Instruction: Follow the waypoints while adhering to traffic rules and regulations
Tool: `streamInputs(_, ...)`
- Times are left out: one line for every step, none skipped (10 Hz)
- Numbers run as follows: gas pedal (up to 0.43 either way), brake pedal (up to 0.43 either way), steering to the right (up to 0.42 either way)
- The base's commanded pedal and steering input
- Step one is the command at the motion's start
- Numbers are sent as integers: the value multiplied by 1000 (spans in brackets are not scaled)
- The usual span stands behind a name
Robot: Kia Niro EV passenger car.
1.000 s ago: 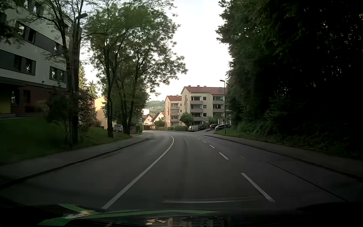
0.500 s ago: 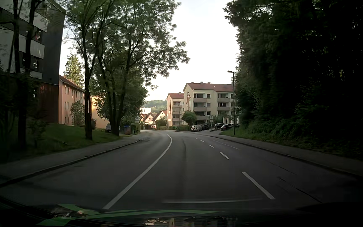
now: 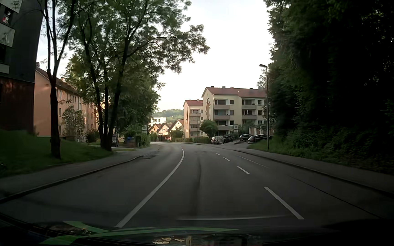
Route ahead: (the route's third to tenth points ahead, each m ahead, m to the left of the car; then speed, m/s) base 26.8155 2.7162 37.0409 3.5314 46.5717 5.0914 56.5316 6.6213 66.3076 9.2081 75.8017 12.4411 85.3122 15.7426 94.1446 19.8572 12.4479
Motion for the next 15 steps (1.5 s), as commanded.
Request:
streamInputs(0, 0, -12)
streamInputs(0, 0, -12)
streamInputs(0, 0, -12)
streamInputs(0, 0, -12)
streamInputs(0, 0, -13)
streamInputs(0, 0, -14)
streamInputs(0, 0, -16)
streamInputs(0, 0, -19)
streamInputs(0, 0, -22)
streamInputs(0, 0, -23)
streamInputs(0, 0, -25)
streamInputs(0, 0, -27)
streamInputs(0, 0, -27)
streamInputs(0, 0, -27)
streamInputs(0, 0, -26)
